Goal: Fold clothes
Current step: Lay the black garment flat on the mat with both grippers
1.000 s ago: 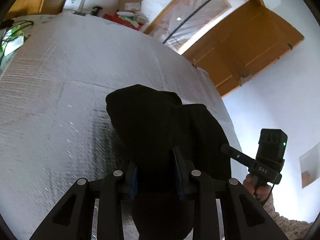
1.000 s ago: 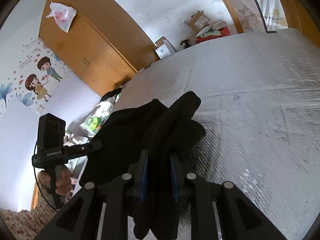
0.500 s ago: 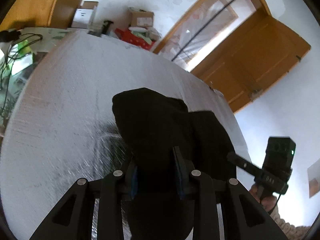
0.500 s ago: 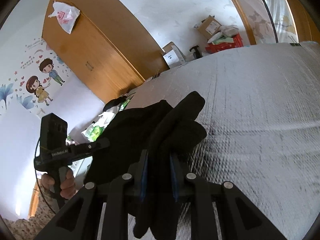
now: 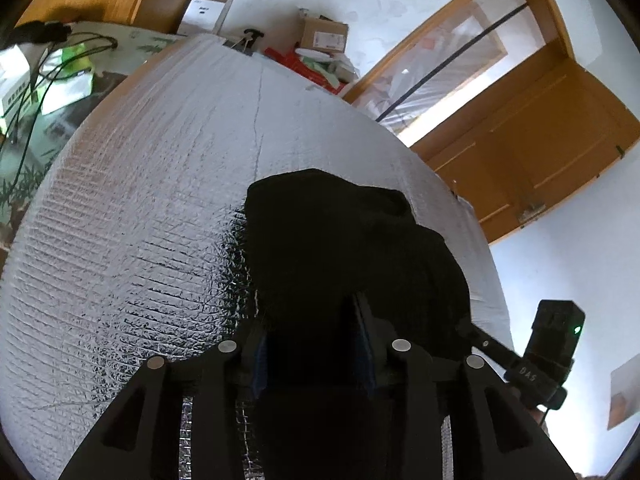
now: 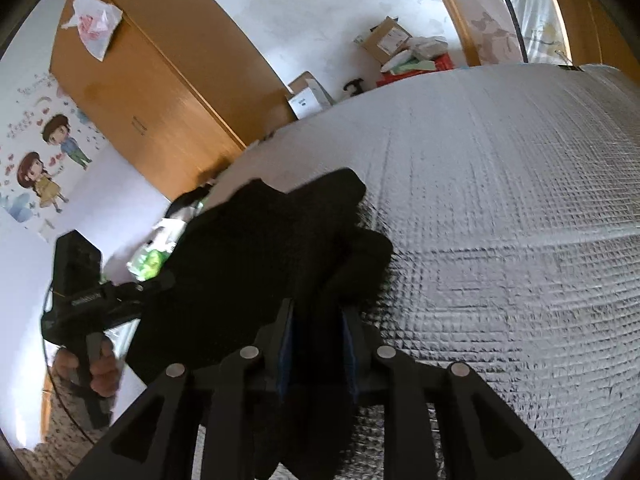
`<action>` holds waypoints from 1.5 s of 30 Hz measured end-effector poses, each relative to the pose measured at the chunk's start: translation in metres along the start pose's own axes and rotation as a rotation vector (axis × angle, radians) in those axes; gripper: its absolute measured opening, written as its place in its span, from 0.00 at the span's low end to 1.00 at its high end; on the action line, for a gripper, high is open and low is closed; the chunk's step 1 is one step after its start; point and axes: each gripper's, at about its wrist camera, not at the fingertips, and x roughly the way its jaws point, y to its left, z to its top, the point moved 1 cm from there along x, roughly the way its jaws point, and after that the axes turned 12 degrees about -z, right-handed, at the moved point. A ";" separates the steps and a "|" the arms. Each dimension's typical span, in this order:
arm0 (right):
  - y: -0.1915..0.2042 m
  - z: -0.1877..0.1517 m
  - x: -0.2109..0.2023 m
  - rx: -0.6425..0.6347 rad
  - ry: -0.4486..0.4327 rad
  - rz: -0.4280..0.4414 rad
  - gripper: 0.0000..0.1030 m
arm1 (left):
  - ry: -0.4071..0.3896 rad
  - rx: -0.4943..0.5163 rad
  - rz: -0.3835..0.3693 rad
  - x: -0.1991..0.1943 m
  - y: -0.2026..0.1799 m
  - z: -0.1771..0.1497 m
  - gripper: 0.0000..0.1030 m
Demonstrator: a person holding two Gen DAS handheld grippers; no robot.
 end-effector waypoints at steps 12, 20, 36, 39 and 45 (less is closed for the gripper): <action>0.026 -0.018 -0.029 -0.083 -0.068 -0.194 0.30 | -0.107 0.078 0.159 -0.034 -0.028 -0.026 0.40; 0.045 -0.053 -0.054 -0.128 -0.086 -0.282 0.38 | -0.159 0.204 0.273 -0.045 -0.063 -0.075 0.40; 0.069 -0.099 -0.042 -0.170 -0.033 -0.412 0.42 | -0.106 0.287 0.403 -0.019 -0.085 -0.134 0.40; 0.070 -0.100 -0.040 -0.190 -0.030 -0.429 0.43 | -0.093 0.277 0.423 -0.015 -0.084 -0.138 0.40; 0.074 -0.102 -0.035 -0.211 -0.054 -0.456 0.46 | -0.076 0.267 0.450 -0.006 -0.077 -0.138 0.40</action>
